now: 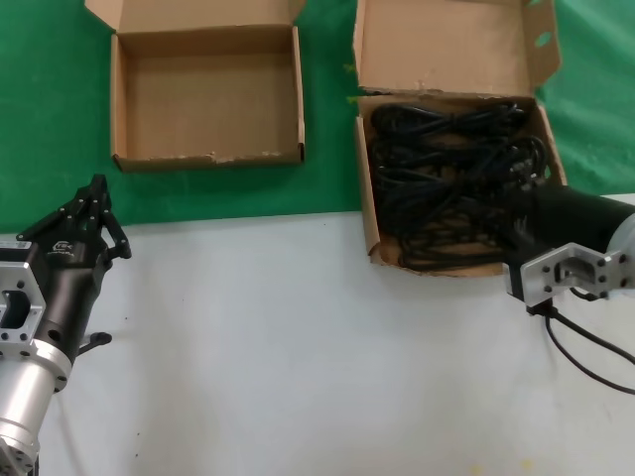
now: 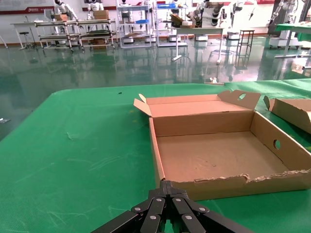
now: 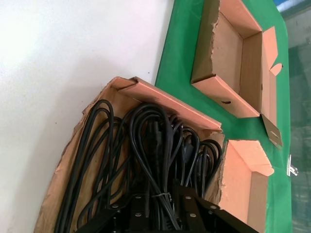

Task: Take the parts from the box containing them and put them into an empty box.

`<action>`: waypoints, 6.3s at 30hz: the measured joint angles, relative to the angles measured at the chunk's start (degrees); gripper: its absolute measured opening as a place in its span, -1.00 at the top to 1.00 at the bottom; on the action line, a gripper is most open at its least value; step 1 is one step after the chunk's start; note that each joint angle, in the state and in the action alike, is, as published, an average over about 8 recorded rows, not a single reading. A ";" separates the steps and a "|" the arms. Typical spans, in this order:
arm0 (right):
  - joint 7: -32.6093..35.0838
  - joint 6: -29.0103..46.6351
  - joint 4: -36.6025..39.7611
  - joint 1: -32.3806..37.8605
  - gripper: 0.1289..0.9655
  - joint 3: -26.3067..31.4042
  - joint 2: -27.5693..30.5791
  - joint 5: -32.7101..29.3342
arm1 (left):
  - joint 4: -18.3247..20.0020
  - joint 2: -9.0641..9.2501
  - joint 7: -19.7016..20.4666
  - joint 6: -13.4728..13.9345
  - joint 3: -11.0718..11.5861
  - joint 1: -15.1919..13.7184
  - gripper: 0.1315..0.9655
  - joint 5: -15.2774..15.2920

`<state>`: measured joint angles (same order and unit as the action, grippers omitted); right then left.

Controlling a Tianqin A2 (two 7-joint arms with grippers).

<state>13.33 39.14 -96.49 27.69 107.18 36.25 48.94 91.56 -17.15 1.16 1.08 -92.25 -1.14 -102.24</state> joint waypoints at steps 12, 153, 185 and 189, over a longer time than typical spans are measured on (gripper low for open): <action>0.17 0.34 1.70 0.81 0.49 0.71 -0.83 -0.59 | 0.00 0.00 0.00 0.00 0.00 0.00 0.97 0.00; 7.40 -12.26 22.25 21.52 0.63 10.49 -31.45 -2.49 | 0.00 0.00 0.00 0.00 0.00 0.00 0.97 0.00; 7.85 -25.53 4.31 5.17 -0.67 -0.06 -20.34 10.13 | 0.00 0.00 0.00 0.00 0.00 0.00 0.97 0.00; 8.40 -26.46 4.34 4.78 -0.80 0.16 -19.73 11.51 | 0.00 0.00 0.00 0.00 0.00 0.00 0.97 0.00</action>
<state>21.73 12.68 -92.16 32.47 107.34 16.52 60.45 91.56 -17.15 1.16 1.08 -92.25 -1.14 -102.23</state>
